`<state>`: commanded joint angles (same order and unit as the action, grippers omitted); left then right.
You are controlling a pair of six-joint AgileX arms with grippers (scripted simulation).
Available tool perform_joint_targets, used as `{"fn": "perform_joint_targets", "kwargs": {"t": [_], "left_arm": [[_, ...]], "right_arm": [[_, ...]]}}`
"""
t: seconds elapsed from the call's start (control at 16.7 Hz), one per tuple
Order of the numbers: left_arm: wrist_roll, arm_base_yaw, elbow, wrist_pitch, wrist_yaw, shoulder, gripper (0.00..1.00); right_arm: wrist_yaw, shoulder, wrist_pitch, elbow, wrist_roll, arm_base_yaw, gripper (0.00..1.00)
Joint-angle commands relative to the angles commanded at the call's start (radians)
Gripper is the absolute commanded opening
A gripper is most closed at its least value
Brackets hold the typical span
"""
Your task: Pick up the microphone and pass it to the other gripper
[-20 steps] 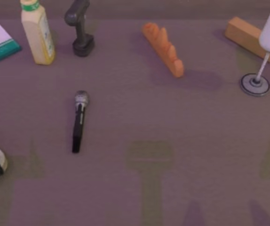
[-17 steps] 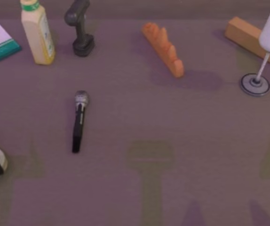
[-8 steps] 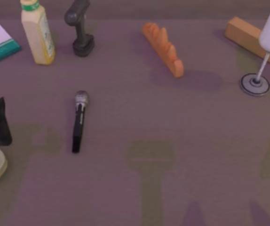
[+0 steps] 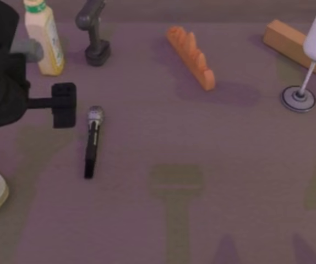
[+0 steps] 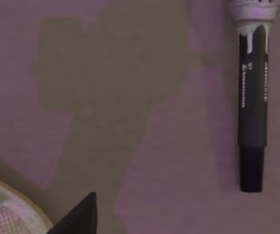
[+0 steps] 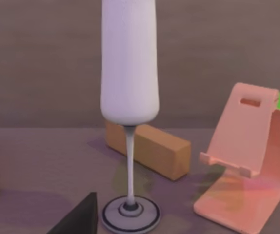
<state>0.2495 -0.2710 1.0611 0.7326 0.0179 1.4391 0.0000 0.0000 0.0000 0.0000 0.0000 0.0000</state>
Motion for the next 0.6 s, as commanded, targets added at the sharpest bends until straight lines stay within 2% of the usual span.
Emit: {"fn": "perform_joint_targets", "kwargs": {"t": [0.36, 0.6], "left_arm": [[0.078, -0.085, 0.339, 0.219, 0.003, 0.43, 1.0], [0.101, -0.111, 0.447, 0.278, 0.004, 0.553, 1.0]], "right_arm": [[0.0, 0.0, 0.0, 0.0, 0.0, 0.0, 1.0], [0.0, 0.0, 0.0, 0.0, 0.0, 0.0, 1.0]]}}
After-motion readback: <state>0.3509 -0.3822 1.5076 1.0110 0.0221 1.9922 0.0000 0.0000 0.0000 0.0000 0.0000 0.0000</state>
